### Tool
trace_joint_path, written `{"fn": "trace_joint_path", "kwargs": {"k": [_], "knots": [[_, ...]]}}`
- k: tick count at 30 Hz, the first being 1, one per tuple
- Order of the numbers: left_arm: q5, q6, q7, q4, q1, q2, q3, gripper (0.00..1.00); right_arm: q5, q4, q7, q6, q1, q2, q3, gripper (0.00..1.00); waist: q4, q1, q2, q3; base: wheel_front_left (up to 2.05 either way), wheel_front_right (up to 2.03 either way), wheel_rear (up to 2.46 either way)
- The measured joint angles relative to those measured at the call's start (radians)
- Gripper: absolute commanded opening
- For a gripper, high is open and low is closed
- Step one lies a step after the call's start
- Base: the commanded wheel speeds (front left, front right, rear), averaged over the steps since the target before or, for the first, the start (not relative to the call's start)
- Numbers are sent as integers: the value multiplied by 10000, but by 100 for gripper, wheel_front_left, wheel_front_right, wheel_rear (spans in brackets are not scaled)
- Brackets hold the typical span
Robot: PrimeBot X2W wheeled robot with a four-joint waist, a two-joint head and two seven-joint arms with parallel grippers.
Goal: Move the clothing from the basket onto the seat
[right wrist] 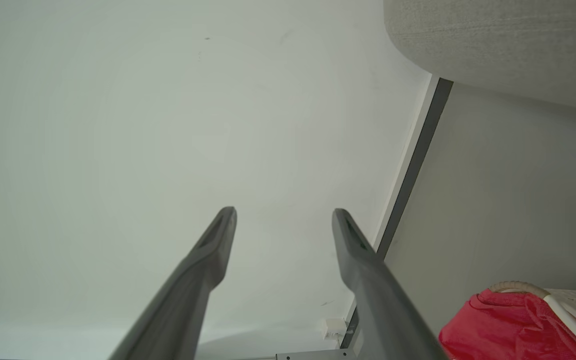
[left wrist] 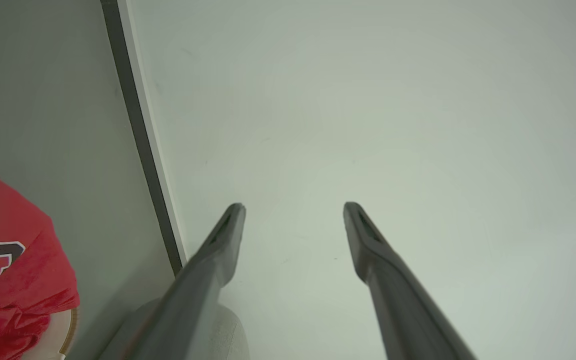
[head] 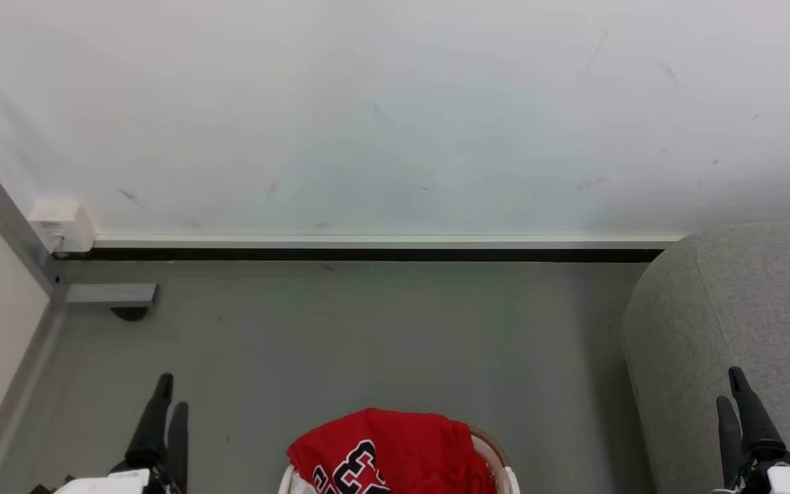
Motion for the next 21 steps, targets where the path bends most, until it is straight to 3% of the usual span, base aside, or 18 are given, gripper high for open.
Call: {"fn": "trace_joint_path", "kwargs": {"k": [11,21], "knots": [[1174,0,-531,-410,-2,2,-52,100,-769,-393,-602,0,-10,-201,602,100,-74,0,0,-7,0,0,0],[3687,180,-955,-941,43,6,-282,100,-2359,-805,-1024,0,-16,-288,1011,100,-157,0,0,-48,0,0,0]]}}
